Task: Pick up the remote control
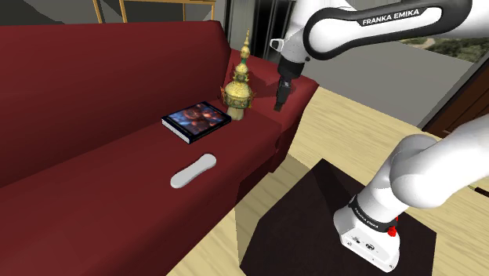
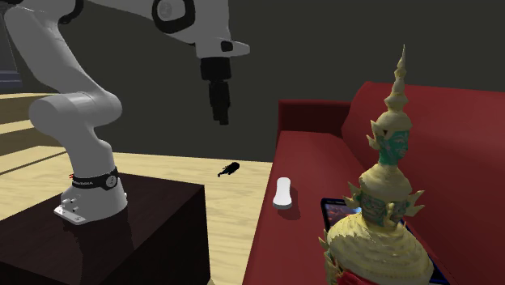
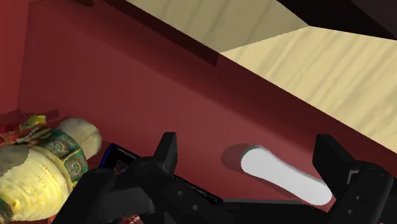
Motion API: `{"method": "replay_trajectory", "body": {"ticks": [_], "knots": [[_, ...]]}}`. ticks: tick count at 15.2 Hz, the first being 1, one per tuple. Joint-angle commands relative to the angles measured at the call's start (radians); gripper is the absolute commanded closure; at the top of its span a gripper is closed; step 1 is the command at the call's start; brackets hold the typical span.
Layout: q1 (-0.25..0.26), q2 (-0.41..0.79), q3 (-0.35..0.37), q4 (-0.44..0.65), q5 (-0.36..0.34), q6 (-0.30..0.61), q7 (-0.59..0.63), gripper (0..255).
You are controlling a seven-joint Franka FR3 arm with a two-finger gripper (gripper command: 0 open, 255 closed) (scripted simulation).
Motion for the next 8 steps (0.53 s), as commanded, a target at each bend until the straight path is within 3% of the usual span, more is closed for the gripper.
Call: {"method": "replay_trajectory", "body": {"ticks": [1, 8], "knots": [[0.017, 0.071, 0.0, 0.016, -0.001, 0.058, -0.05, 0], [0.072, 0.312, 0.017, 0.091, -0.003, 0.229, -0.207, 0]]}}
